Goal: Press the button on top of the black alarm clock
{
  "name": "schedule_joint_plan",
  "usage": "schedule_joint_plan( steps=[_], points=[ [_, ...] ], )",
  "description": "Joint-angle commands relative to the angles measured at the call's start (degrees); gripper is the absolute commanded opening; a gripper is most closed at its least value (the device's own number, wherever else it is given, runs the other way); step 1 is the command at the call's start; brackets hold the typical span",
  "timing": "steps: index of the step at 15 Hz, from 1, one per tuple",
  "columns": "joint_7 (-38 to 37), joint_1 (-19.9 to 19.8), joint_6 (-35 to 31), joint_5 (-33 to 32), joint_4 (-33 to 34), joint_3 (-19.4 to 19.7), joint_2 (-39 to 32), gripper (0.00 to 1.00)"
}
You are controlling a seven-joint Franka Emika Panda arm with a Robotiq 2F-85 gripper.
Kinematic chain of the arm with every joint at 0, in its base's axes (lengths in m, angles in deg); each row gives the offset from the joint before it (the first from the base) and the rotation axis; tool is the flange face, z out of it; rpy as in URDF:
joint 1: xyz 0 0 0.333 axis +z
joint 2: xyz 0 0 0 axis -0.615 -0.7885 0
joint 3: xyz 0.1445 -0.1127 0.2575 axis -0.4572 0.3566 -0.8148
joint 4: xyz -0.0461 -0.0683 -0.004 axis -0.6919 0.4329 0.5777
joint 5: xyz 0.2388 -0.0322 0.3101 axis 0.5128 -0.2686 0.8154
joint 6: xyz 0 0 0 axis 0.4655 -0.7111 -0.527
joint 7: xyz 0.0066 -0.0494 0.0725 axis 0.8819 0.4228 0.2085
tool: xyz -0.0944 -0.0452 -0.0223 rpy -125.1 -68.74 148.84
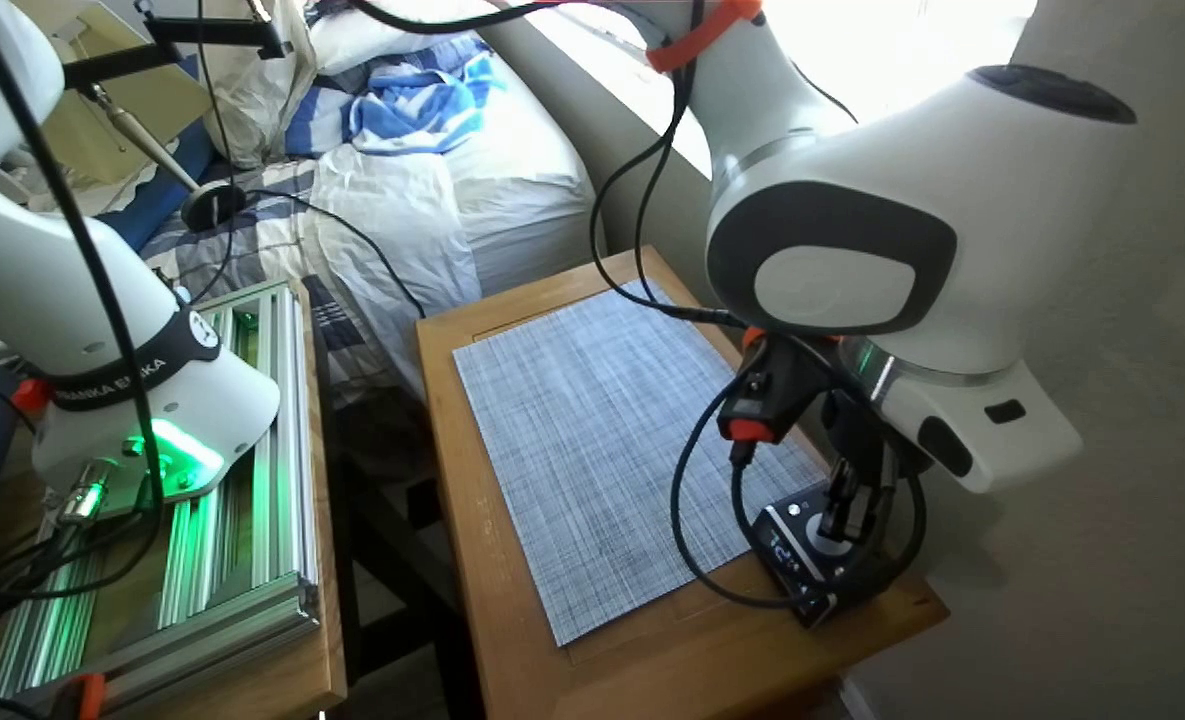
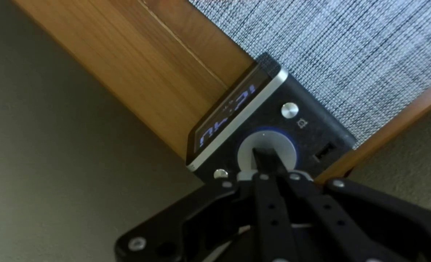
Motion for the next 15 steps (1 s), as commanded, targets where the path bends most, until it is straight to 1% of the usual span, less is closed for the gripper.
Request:
schedule_joint_plan(
  steps=[1, 15],
  points=[
    [2.1, -1.5, 1.5, 2.7, 2.2, -1.1, -1.0, 0.00],
    [2.2, -2.5, 1.1, 5.0, 2.3, -1.9, -2.1, 0.00]
  ],
)
